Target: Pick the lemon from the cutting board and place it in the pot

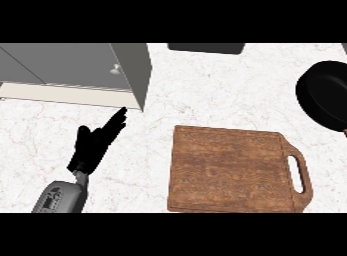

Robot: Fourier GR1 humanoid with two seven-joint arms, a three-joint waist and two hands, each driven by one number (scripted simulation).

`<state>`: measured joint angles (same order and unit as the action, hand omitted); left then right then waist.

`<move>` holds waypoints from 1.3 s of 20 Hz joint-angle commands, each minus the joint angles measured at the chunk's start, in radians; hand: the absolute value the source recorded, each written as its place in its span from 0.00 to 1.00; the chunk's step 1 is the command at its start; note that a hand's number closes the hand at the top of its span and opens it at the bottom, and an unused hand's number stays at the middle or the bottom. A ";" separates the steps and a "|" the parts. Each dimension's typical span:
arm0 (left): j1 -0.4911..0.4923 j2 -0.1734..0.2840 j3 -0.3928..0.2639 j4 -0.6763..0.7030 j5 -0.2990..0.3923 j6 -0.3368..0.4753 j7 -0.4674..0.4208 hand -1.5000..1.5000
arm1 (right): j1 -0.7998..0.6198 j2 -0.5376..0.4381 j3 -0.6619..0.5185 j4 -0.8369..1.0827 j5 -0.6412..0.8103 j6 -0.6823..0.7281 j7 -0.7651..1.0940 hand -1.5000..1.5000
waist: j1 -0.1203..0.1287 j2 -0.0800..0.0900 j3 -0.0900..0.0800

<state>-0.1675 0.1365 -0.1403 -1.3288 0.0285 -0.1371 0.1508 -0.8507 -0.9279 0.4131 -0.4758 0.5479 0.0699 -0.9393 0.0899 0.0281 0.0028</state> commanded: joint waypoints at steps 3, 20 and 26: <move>0.020 0.020 0.007 -0.009 -0.001 -0.015 -0.017 0.50 | -0.085 0.080 0.127 0.154 0.183 0.039 0.165 0.00 | 0.002 -0.003 -0.001; 0.079 0.008 0.016 -0.022 -0.004 0.003 -0.030 0.50 | -0.229 0.157 -0.356 0.390 -0.331 0.456 0.038 0.00 | -0.038 -0.008 0.001; 0.018 0.034 0.036 -0.020 0.016 -0.032 -0.012 0.50 | -0.283 0.082 -0.483 0.448 -0.456 0.520 0.160 0.00 | -0.026 0.006 0.003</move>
<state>-0.1233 0.1545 -0.1149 -1.3524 0.0330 -0.1479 0.1313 -1.1055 -0.7925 0.0094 -0.0679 0.1710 0.4360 -0.7714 0.0586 0.0263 0.0046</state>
